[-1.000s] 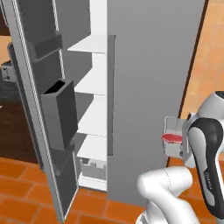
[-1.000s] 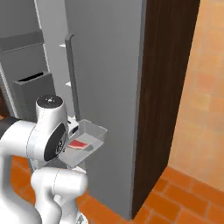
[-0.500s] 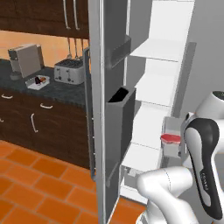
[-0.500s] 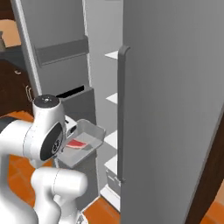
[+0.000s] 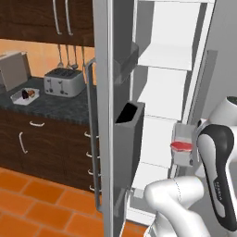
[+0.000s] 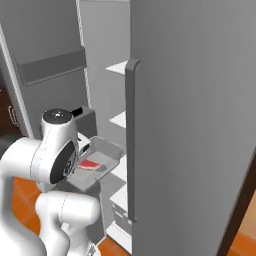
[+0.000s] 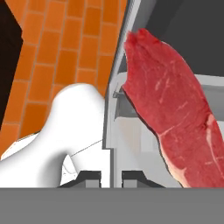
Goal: Take the meat container that has the steak and place it on the second highest rack of the freezer. Then take the vegetable container that has the eggplant and bell pepper and place it on the highest rack of the freezer.
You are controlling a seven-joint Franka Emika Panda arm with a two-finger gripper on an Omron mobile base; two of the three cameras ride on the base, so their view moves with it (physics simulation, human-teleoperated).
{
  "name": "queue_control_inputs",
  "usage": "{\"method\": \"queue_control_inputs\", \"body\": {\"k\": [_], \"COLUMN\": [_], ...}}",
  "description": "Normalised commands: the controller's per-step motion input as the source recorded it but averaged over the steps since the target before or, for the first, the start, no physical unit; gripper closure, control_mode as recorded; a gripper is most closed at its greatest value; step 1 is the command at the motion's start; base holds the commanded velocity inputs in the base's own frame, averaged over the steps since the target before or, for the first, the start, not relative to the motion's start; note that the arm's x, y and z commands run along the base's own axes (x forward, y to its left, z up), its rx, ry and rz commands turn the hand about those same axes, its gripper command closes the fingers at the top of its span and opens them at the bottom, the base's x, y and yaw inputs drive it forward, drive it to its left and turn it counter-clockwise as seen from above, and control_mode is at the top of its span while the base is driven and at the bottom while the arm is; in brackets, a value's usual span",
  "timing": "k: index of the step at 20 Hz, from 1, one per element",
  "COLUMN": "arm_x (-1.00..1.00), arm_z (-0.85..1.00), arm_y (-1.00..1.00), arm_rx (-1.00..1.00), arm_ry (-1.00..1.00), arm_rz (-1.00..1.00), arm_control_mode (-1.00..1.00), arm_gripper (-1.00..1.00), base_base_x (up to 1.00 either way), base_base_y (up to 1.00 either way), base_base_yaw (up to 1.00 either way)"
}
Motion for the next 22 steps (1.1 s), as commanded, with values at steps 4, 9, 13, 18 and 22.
{"method": "queue_control_inputs", "body": {"k": [4, 9, 13, 18, 22], "arm_x": [0.0, 0.0, 0.0, 0.0, 0.0], "arm_z": [0.0, 0.0, 0.0, 0.0, 0.0], "arm_y": [0.0, 0.0, 0.0, 0.0, 0.0], "arm_rx": [0.0, 0.0, 0.0, 0.0, 0.0], "arm_ry": [0.0, 0.0, 0.0, 0.0, 0.0], "arm_rz": [0.0, 0.0, 0.0, 0.0, 0.0], "arm_control_mode": [1.0, 1.0, 1.0, 1.0, 1.0], "arm_gripper": [1.0, 1.0, 1.0, 1.0, 1.0], "base_base_x": [0.14, 0.14, 0.45, 0.13, 0.0], "base_base_y": [0.21, 0.24, 0.23, 0.01, 0.0], "base_base_yaw": [-0.23, -0.16, -0.16, -0.04, 0.0]}}
